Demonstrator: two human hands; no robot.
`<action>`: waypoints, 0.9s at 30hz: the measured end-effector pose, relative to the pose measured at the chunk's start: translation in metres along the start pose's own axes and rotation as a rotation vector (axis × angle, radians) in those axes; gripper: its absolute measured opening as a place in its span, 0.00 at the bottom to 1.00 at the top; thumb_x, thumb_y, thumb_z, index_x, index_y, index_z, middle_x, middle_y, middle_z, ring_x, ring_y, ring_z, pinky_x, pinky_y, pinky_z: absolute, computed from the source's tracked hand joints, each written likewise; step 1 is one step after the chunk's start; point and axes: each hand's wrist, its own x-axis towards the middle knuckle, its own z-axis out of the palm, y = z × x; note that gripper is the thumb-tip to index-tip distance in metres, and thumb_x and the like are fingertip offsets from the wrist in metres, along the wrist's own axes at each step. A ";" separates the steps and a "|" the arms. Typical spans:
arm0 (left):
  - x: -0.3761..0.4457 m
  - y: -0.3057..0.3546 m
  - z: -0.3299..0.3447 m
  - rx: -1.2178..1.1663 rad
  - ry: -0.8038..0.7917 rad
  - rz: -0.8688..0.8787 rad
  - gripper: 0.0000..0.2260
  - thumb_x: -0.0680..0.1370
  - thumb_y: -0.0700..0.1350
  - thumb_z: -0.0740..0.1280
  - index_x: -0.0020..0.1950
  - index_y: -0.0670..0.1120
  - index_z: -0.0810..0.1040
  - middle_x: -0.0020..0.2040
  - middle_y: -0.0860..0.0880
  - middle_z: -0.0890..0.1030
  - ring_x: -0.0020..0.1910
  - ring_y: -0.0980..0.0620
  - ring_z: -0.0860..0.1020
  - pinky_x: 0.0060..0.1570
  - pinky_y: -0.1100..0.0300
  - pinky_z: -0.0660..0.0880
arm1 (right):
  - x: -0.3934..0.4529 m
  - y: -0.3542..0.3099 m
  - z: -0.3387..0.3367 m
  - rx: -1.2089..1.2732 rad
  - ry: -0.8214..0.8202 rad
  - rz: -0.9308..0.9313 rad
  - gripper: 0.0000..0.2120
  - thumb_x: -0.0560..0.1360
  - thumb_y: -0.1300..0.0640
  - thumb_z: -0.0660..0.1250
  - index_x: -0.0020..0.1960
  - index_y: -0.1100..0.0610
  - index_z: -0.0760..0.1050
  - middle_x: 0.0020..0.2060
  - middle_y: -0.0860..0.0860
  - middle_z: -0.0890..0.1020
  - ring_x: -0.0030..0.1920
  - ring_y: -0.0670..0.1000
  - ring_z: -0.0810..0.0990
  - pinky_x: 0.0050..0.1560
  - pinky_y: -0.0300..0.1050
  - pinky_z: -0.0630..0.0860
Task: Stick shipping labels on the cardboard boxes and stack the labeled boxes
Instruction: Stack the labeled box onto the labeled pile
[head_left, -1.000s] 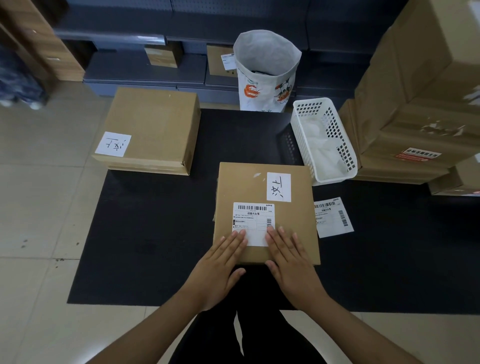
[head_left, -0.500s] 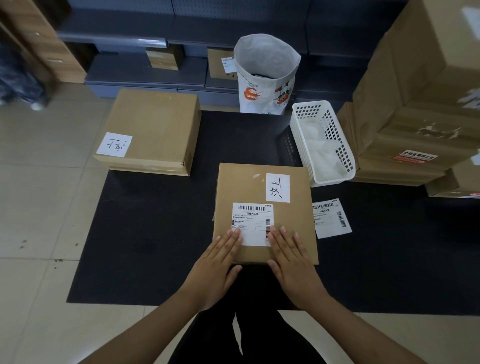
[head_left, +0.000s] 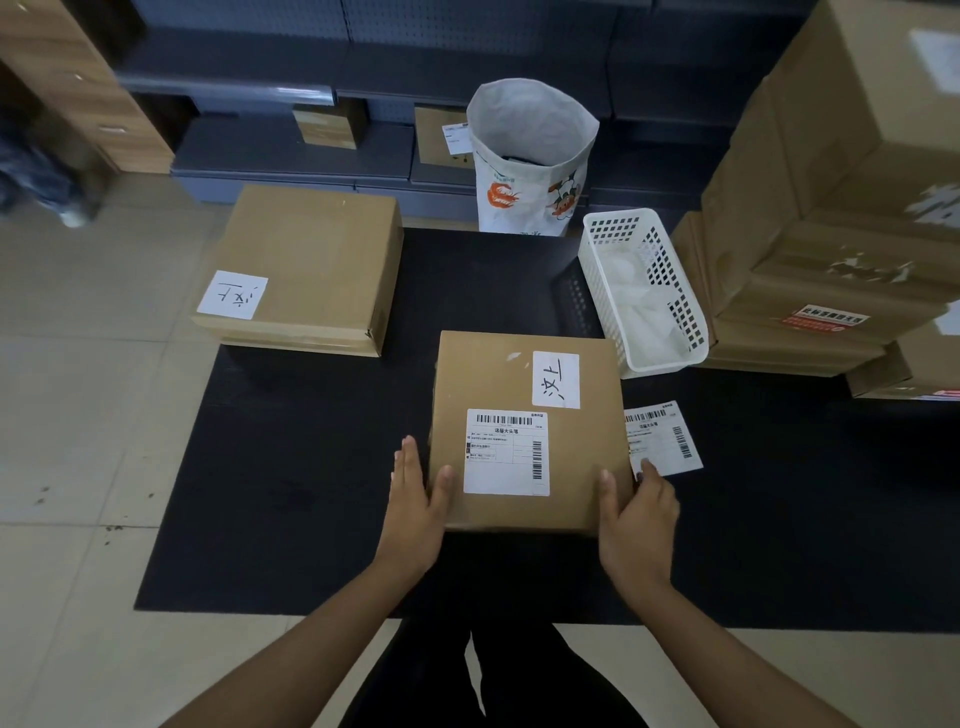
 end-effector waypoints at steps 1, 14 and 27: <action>0.000 -0.001 0.001 -0.035 -0.020 -0.002 0.33 0.79 0.61 0.53 0.79 0.52 0.44 0.79 0.52 0.50 0.77 0.57 0.47 0.74 0.58 0.50 | 0.000 0.000 0.003 0.058 -0.042 0.036 0.30 0.78 0.41 0.57 0.72 0.59 0.62 0.67 0.58 0.69 0.67 0.57 0.66 0.66 0.58 0.68; -0.011 0.005 -0.025 -0.191 0.143 0.059 0.20 0.82 0.54 0.54 0.74 0.54 0.64 0.62 0.58 0.75 0.59 0.58 0.74 0.55 0.66 0.69 | -0.016 -0.031 0.013 0.335 -0.022 0.081 0.26 0.77 0.40 0.62 0.68 0.56 0.68 0.58 0.50 0.76 0.56 0.48 0.74 0.55 0.45 0.73; -0.039 0.053 0.007 -0.119 0.135 0.183 0.20 0.81 0.55 0.54 0.73 0.55 0.66 0.61 0.57 0.76 0.58 0.58 0.74 0.56 0.60 0.70 | -0.040 -0.004 -0.041 0.511 0.200 0.169 0.21 0.76 0.41 0.63 0.63 0.53 0.71 0.55 0.47 0.76 0.55 0.47 0.75 0.53 0.43 0.71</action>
